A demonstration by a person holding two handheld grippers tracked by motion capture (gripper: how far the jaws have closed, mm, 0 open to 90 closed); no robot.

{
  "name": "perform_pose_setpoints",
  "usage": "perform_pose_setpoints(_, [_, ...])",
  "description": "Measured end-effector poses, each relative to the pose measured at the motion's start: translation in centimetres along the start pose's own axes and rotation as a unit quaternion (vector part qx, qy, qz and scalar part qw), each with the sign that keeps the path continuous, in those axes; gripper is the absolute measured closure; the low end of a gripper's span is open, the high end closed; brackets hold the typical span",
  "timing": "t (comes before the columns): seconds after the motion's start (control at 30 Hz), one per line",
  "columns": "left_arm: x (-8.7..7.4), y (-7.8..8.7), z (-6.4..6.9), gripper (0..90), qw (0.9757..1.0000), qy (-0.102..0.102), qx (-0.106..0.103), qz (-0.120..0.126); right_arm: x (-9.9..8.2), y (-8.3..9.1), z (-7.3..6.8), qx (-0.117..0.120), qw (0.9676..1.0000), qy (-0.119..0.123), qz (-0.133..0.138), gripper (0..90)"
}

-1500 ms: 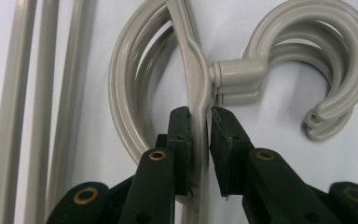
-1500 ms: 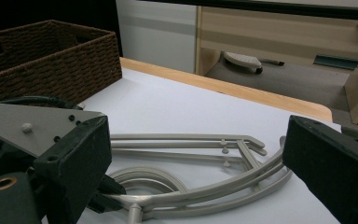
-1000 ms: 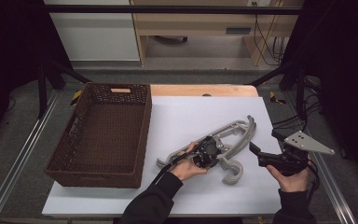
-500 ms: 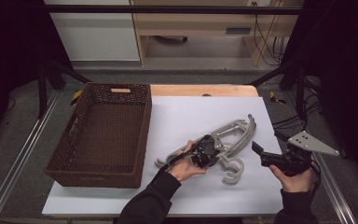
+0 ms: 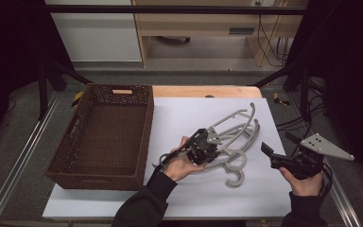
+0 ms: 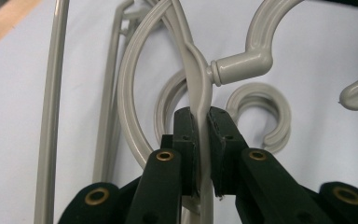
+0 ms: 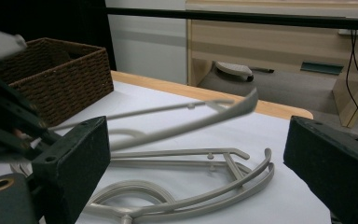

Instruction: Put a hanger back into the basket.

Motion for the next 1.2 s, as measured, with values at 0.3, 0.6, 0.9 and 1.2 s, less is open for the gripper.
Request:
perform_pose_setpoints(0.3, [3.2,4.1,-0.5,81.8,0.9987,0.005,0.012,0.049,-0.1,0.0,0.1,-0.002,1.0000,-0.002,-0.002,7.3])
perform_pose_setpoints(0.6, [5.2,7.6,-1.2,81.9,0.9966,0.004,0.027,0.078,-0.7,-0.6,-0.5,0.008,0.9999,0.007,-0.013,7.0])
perform_pose_setpoints(0.9, [6.1,11.5,-2.5,81.9,0.9938,0.015,0.042,0.102,-1.4,-1.2,-1.4,0.018,0.9993,0.017,-0.027,6.7])
perform_pose_setpoints(1.2, [5.4,14.8,-4.3,81.9,0.9924,0.019,0.064,0.104,-1.6,-1.4,-1.6,0.021,0.9991,0.020,-0.031,6.8])
Point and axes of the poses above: each handheld gripper's, and its own axes: y roughly backward along the jaws, x roughly out of its top, z roughly to its right, the point moved 10 cm from there along -y, roughly forward along the jaws, and after that the axes turned 15 degrees about z, right-handed, at the moved point
